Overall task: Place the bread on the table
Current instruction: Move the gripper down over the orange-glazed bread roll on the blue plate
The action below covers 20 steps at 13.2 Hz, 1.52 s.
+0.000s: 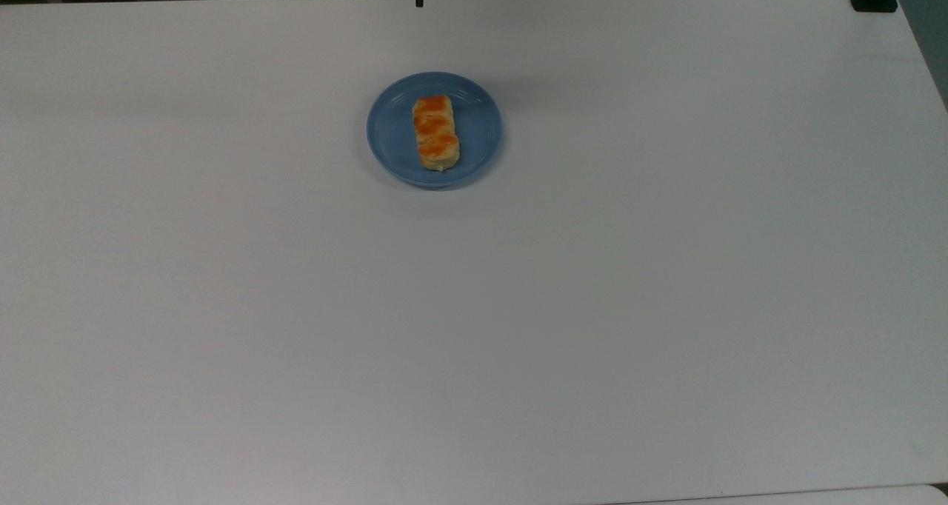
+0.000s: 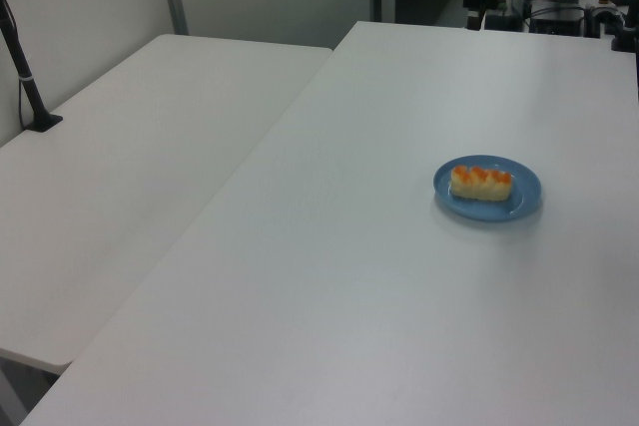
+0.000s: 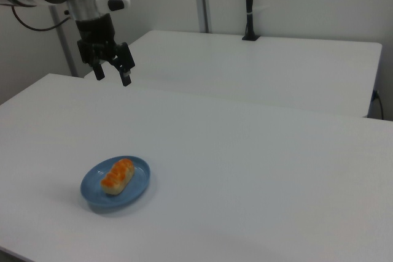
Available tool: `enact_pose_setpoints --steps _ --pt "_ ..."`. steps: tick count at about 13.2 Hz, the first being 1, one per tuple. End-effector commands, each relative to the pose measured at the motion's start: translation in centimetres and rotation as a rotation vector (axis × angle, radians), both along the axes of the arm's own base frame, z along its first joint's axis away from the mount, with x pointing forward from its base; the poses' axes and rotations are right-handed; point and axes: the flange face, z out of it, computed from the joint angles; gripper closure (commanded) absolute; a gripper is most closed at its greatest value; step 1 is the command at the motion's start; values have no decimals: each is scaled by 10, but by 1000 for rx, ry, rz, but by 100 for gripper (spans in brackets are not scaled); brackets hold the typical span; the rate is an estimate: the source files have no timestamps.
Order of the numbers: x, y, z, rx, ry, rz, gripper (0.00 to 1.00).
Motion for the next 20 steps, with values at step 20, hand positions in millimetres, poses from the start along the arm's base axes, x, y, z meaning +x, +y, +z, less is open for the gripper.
enact_pose_setpoints --steps 20 --pt "3 68 -155 39 127 102 0"
